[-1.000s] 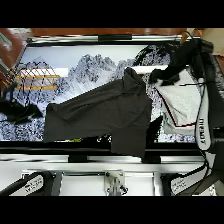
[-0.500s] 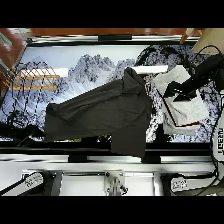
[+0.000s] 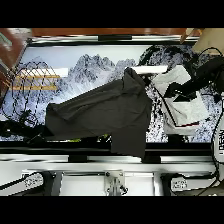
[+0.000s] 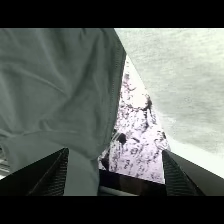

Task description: Fold the shirts.

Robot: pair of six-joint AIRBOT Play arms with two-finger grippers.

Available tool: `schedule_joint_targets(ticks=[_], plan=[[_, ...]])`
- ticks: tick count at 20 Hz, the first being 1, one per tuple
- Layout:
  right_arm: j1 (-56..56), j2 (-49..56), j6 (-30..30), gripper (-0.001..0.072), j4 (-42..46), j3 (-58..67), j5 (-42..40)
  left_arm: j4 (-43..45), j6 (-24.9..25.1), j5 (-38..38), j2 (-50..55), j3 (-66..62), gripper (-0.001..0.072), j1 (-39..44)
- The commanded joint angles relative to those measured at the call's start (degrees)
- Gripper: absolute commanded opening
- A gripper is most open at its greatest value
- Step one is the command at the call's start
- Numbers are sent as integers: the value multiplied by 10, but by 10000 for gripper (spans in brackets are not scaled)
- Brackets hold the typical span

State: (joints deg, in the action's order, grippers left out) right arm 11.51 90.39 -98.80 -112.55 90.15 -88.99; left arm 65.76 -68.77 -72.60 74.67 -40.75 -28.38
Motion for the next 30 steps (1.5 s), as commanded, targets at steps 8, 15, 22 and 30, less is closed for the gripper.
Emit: schedule_joint_targets(ticks=[8, 15, 22, 30], plan=[[-25, -14, -16, 647, 0, -115, -1, -7, -19, 44, 28, 3, 44, 61], [-81, -68, -23, 647, -7, -343, 153, -7, -10, 45, -14, 3, 43, 62], [-82, -47, -17, 647, -87, -365, 227, -7, -9, 45, -45, 3, 43, 62], [-151, -37, -23, 81, -95, -356, 229, -7, -3, 42, -69, -9, 42, 63]])
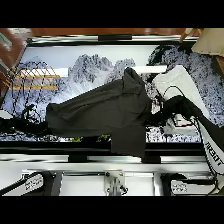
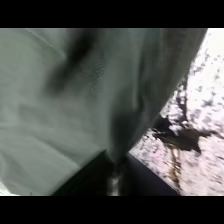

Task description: Fold the shirts.

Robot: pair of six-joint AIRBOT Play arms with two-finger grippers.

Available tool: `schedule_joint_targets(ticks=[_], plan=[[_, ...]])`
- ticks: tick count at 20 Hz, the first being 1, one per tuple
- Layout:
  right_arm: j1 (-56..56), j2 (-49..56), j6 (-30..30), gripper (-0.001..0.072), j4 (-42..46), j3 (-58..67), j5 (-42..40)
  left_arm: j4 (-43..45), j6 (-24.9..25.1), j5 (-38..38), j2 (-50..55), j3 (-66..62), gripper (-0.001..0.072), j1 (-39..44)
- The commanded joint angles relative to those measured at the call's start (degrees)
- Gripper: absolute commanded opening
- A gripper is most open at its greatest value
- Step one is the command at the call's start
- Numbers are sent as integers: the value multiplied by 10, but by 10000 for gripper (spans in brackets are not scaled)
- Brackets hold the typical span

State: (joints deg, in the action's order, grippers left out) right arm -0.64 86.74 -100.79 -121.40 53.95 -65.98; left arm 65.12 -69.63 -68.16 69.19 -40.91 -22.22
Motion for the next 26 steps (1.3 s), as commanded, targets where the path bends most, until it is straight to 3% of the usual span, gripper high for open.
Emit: schedule_joint_targets(ticks=[1, 3, 5, 10, 14, 18, 22, 26], plan=[[-37, -9, -20, 79, -7, 19, -1, 0, 13, -4, -36, -20, 42, 5], [-43, -44, -61, 79, 0, 71, 2, 3, 14, 0, -96, -70, 41, 13], [-41, -94, -64, 79, 17, 157, 24, 2, 15, 22, -164, -150, 42, 20], [-41, -243, -77, 80, 81, 428, 131, -65, 11, 176, -317, -411, 43, 22], [-41, -348, -73, 80, 80, 545, 195, -65, -37, 257, -385, -547, 43, 22], [-41, -419, -30, 80, 101, 548, 150, -59, -37, 245, -431, -573, 43, 22], [-41, -428, 13, 79, 165, 548, 71, -27, -38, 130, -429, -568, 43, 22], [-41, -380, 50, 80, 170, 548, -43, 33, -37, 50, -427, -503, 43, 22]])
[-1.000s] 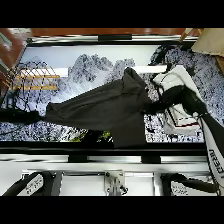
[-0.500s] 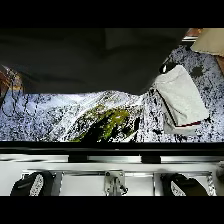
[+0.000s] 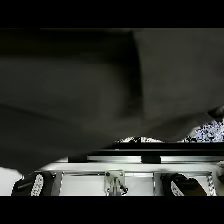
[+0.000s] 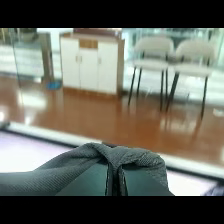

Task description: Fold the shirts.

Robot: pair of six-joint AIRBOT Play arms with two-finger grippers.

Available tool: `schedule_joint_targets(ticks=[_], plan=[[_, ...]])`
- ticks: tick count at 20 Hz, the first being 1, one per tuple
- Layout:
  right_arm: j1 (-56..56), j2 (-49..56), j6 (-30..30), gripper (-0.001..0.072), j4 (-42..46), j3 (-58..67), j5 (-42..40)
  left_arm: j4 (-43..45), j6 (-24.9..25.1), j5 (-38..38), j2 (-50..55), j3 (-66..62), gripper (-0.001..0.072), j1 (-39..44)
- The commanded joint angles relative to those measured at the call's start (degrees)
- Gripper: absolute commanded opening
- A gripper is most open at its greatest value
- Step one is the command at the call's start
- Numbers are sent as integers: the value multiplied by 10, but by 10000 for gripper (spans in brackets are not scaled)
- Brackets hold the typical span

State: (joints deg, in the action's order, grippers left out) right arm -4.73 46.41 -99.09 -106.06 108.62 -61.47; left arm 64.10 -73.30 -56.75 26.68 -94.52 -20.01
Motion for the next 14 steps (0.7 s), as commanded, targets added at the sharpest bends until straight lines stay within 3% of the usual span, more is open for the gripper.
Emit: schedule_joint_targets(ticks=[1, 4, 6, 10, 14], plan=[[0, 43, 48, 80, 17, 2, -124, 54, 0, -75, -2, 63, 42, 0], [-3, 129, 88, 79, 17, -17, -221, 59, 12, -74, 8, 178, 43, 0], [-3, 180, 102, 80, 13, -81, -203, 58, 23, -74, 44, 249, 42, 0], [-3, 308, 105, 80, 0, -208, 20, 40, 23, -51, 207, 300, 43, 1], [-3, 445, 103, 80, -56, -210, 254, -59, 23, 65, 380, 298, 43, 17]])
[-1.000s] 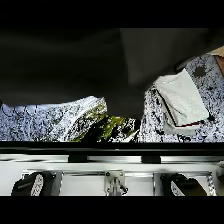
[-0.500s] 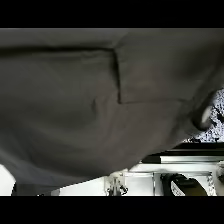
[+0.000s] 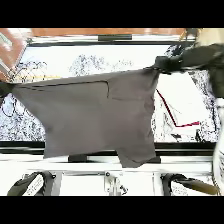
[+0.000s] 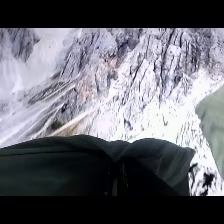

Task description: Fold the shirts.

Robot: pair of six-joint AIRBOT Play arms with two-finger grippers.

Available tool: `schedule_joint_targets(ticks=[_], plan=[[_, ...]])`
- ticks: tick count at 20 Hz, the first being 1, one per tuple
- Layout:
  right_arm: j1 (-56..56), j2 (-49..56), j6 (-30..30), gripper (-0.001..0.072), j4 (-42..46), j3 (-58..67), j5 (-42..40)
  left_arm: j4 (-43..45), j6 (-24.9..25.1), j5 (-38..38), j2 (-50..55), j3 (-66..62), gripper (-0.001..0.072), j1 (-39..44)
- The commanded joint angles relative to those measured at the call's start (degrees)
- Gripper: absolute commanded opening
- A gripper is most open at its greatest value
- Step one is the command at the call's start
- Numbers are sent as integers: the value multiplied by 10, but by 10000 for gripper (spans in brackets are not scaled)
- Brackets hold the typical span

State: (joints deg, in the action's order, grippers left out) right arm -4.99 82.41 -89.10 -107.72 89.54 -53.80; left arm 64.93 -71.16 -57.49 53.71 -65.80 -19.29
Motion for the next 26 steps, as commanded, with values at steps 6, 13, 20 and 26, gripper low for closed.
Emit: schedule_joint_targets(ticks=[6, 13, 20, 26], plan=[[-6, 184, -2, 81, -53, -19, 285, -97, 1, 251, 255, 10, 43, 75], [-17, 237, -16, 80, -43, -19, 295, -97, 0, 392, 331, 10, 43, 103], [-16, 228, -16, 81, -35, -19, 247, -95, 0, 323, 358, 10, 44, 101], [-10, 179, -15, 81, 40, -19, 13, -63, 2, 123, 357, -3, 43, 69]])
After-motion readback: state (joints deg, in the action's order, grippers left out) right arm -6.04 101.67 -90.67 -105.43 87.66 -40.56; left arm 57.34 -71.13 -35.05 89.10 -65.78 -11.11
